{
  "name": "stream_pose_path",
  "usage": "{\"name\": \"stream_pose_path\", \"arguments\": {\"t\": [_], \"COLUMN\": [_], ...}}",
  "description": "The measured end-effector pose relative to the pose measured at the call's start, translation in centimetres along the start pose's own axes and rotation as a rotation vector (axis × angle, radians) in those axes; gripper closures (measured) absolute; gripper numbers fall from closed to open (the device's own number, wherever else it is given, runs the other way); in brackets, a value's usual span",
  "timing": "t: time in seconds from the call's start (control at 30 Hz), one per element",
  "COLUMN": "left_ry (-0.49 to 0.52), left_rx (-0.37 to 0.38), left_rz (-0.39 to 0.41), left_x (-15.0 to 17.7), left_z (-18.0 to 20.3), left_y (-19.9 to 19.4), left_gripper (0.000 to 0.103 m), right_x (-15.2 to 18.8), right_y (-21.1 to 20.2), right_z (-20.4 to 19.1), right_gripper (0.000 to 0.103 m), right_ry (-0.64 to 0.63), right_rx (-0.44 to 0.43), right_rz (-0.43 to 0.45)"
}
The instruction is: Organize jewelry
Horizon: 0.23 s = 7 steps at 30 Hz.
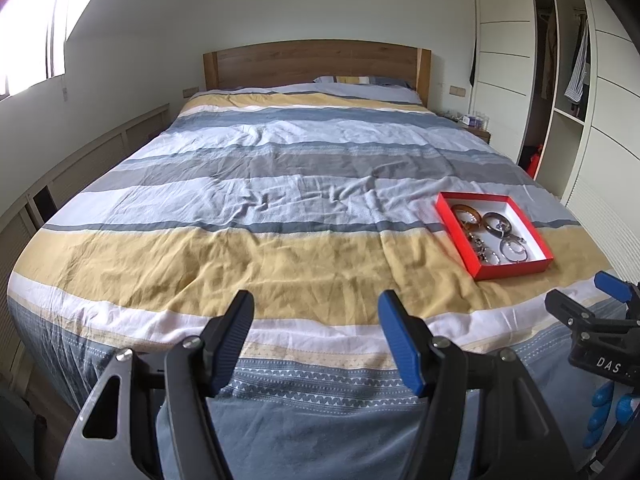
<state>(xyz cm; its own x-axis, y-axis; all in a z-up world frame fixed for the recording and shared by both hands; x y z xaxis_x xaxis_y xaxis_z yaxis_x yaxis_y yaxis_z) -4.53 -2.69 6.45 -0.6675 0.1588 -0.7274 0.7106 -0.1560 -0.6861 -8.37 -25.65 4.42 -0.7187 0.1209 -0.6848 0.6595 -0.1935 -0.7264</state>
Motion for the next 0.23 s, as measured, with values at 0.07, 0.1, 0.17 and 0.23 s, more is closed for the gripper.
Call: {"name": "stream_pose_path", "arguments": {"t": [0.07, 0.1, 0.17, 0.23], "left_ry": [-0.001, -0.001, -0.002, -0.003], "left_rx": [0.0, 0.002, 0.004, 0.008], "left_rz": [-0.002, -0.004, -0.008, -0.009], "left_x": [0.02, 0.11, 0.26, 0.39], "left_z": [0.04, 0.0, -0.11, -0.22], "left_y": [0.0, 0.07, 0.27, 0.41], "left_gripper": [0.04, 0.04, 0.04, 0.04], "right_x": [0.08, 0.12, 0.19, 0.29], "right_y": [0.14, 0.23, 0.35, 0.46], "right_z": [-0.03, -0.02, -0.02, 0.02], "right_gripper": [0.001, 0.001, 0.001, 0.001], "right_ry": [0.001, 0.0, 0.0, 0.001], "right_rx": [0.002, 0.002, 0.003, 0.005], "right_rz": [-0.003, -0.005, -0.008, -0.011]}}
Point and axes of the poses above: each gripper's, at about its wrist camera, not at the fingertips, and y roughly the way its jaws point, z to its right, x to its underside, the point moved 3 cm from there along y, roughly the way its jaws point, and after that the axes turned 5 degrees about -z, right-handed, at the moved point
